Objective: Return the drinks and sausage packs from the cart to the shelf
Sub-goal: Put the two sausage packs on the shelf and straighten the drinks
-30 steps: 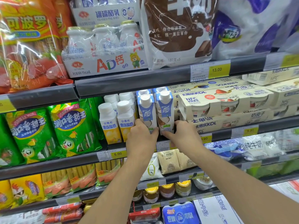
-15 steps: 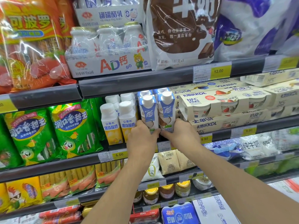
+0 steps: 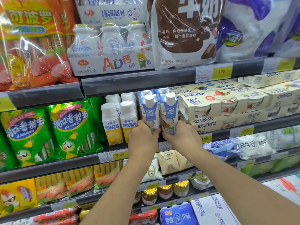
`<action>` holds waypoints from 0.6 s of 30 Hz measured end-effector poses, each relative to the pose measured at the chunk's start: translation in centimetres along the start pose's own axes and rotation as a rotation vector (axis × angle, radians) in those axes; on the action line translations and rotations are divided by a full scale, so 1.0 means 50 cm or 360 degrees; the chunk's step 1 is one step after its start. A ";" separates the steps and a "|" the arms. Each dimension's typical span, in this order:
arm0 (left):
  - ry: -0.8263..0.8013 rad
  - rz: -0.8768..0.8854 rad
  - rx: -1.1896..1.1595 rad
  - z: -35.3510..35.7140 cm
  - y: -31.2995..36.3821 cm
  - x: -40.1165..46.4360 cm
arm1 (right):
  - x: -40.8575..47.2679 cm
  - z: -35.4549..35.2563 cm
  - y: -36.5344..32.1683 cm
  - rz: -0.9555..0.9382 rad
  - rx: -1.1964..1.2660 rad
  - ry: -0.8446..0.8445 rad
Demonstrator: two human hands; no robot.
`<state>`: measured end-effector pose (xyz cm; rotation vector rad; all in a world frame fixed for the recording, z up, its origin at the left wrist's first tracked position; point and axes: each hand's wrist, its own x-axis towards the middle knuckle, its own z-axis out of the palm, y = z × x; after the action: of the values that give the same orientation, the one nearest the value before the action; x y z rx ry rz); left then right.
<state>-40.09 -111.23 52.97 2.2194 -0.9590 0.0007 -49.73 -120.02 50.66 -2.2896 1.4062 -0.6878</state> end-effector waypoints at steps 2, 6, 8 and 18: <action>0.0004 -0.0005 0.0007 -0.002 0.001 -0.001 | -0.005 -0.003 0.001 -0.0011 -0.0020 -0.0001; -0.0003 -0.0013 0.0001 -0.003 0.001 -0.003 | -0.007 -0.002 0.008 0.0001 -0.0035 -0.0031; -0.0017 -0.0023 -0.0024 -0.003 0.000 -0.002 | -0.007 0.003 0.016 0.0002 0.0004 -0.0080; 0.0007 0.0003 -0.0047 0.000 -0.004 -0.001 | 0.006 0.005 0.026 -0.0017 0.0059 -0.0093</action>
<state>-39.99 -111.09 52.82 2.1908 -0.9529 -0.0079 -50.41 -120.82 49.83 -2.2719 1.3445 -0.6397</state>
